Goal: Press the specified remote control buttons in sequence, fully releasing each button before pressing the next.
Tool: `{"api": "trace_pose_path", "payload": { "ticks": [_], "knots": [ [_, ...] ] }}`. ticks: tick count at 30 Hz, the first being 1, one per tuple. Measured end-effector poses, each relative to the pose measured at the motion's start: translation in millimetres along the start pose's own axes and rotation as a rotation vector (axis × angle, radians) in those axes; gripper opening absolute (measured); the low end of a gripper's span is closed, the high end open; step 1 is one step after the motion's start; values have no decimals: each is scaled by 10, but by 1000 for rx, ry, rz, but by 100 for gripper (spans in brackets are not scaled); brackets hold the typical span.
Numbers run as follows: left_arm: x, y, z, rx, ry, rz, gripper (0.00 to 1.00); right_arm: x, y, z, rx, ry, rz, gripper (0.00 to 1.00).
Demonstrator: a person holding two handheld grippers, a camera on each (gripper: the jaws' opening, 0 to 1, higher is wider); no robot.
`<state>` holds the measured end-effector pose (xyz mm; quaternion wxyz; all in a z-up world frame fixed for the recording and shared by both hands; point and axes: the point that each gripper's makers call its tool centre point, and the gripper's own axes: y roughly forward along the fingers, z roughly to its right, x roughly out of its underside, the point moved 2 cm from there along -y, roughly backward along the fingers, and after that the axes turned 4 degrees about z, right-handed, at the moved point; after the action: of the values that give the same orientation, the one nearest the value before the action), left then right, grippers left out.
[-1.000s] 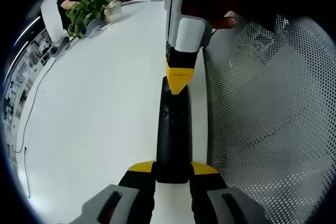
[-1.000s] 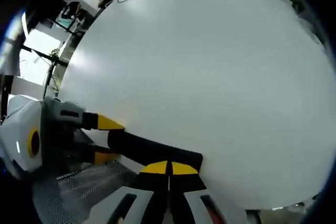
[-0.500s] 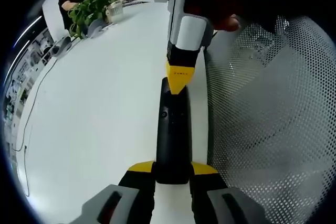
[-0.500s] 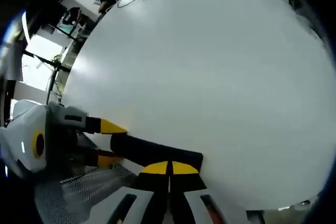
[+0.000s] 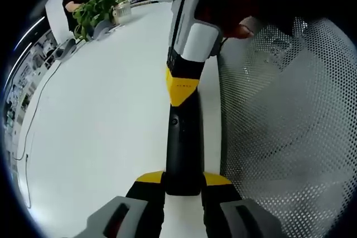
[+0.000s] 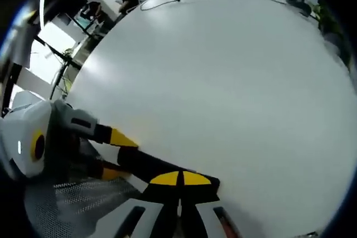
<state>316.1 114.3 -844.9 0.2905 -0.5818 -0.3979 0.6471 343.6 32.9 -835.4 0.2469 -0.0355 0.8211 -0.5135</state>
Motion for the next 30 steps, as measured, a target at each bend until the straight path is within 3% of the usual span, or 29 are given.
{"api": "trace_pose_path", "payload": {
  "ticks": [6,17,25,30],
  "knots": [
    [-2,2,1,0,-2,-2,24,-12,15,24,10,29,18,0],
    [-11,10,-5,0,-4,-5,24,-20,40,13,55,-35,15,0],
    [-13,10,-5,-9,-19,-1,24,-23,29,31,38,-15,42,0],
    [-13,11,-5,-11,-18,-3,24,-26,35,0,51,-61,28,0]
  ]
}}
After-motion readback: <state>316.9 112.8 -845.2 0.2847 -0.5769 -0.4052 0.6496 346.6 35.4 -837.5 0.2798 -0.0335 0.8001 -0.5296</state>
